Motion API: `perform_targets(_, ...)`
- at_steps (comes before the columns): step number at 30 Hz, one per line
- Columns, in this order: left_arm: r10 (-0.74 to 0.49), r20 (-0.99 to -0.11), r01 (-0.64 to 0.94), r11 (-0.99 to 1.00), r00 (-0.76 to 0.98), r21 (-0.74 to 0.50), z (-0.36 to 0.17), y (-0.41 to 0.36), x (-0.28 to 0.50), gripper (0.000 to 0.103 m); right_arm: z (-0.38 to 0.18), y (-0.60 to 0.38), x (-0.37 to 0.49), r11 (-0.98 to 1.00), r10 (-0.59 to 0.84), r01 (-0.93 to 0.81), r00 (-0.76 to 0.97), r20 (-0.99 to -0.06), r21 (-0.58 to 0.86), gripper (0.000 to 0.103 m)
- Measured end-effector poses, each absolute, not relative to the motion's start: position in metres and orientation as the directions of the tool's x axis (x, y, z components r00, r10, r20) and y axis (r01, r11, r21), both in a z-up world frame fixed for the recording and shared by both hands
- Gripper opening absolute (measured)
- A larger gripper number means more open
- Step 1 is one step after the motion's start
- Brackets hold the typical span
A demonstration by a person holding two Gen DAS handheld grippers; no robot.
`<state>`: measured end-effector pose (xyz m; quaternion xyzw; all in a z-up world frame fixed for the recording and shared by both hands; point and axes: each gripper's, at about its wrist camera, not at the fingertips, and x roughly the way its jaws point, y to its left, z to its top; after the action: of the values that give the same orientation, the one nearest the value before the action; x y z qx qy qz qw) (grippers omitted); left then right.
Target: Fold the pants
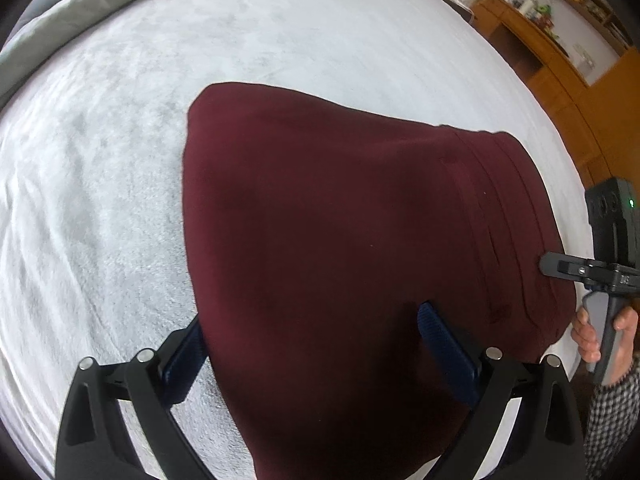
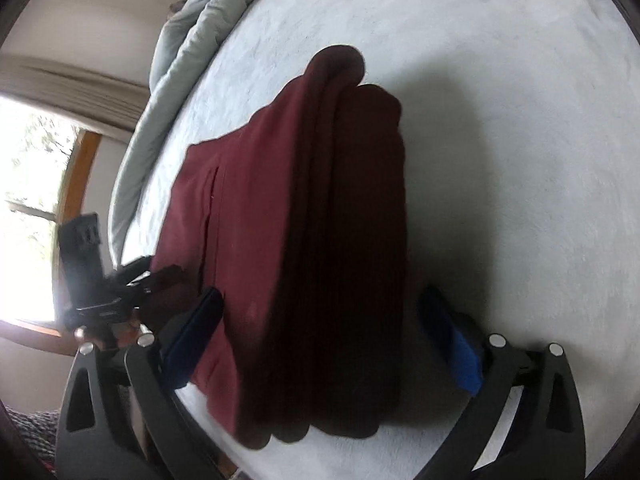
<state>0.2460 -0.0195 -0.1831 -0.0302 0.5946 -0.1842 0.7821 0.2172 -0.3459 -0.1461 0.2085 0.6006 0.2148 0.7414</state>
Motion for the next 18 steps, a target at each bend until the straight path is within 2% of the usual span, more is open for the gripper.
perform_targets(2,-0.327,-0.92,0.262,0.927,0.215,-0.268,-0.184,-0.021,0.249,0.097,-0.144,-0.34,0.217,0.828,0.559,-0.098,0.196,-0.805,0.552,0.097)
perform_targets(3,-0.334,-0.919,0.266,0.924,0.208,-0.275,-0.184,-0.022,0.251,0.092,-0.142,-0.336,0.216,0.834,0.551,-0.113,0.201,-0.81,0.54,0.093)
perform_targets(4,-0.35,-0.915,0.267,0.918,0.202,-0.292,-0.185,-0.021,0.253,0.088,-0.142,-0.333,0.216,0.837,0.547,-0.126,0.199,-0.813,0.532,0.082)
perform_targets(5,-0.357,-0.913,0.261,0.917,0.199,-0.301,-0.185,-0.021,0.253,0.082,-0.141,-0.329,0.214,0.849,0.528,-0.137,0.204,-0.824,0.511,0.081)
perform_targets(6,-0.361,-0.911,0.243,0.919,0.201,-0.31,-0.185,-0.018,0.255,0.072,-0.14,-0.326,0.213,0.855,0.518,-0.138,0.21,-0.829,0.499,0.075)
perform_targets(10,-0.404,-0.894,0.161,0.912,0.196,-0.377,-0.185,-0.002,0.261,0.048,-0.13,-0.332,0.206,0.839,0.543,-0.108,0.237,-0.806,0.533,0.049)
perform_targets(12,-0.432,-0.878,0.122,0.901,0.207,-0.415,-0.183,0.005,0.262,0.035,-0.127,-0.334,0.203,0.829,0.556,-0.094,0.245,-0.794,0.551,0.044)
perform_targets(15,-0.474,-0.845,0.087,0.879,0.248,-0.468,-0.176,0.011,0.258,0.027,-0.114,-0.334,0.196,0.8,0.591,-0.078,0.269,-0.76,0.594,0.039)
perform_targets(18,-0.502,-0.818,0.083,0.862,0.281,-0.501,-0.167,0.012,0.256,0.024,-0.095,-0.332,0.19,0.79,0.605,-0.104,0.287,-0.743,0.604,0.038)
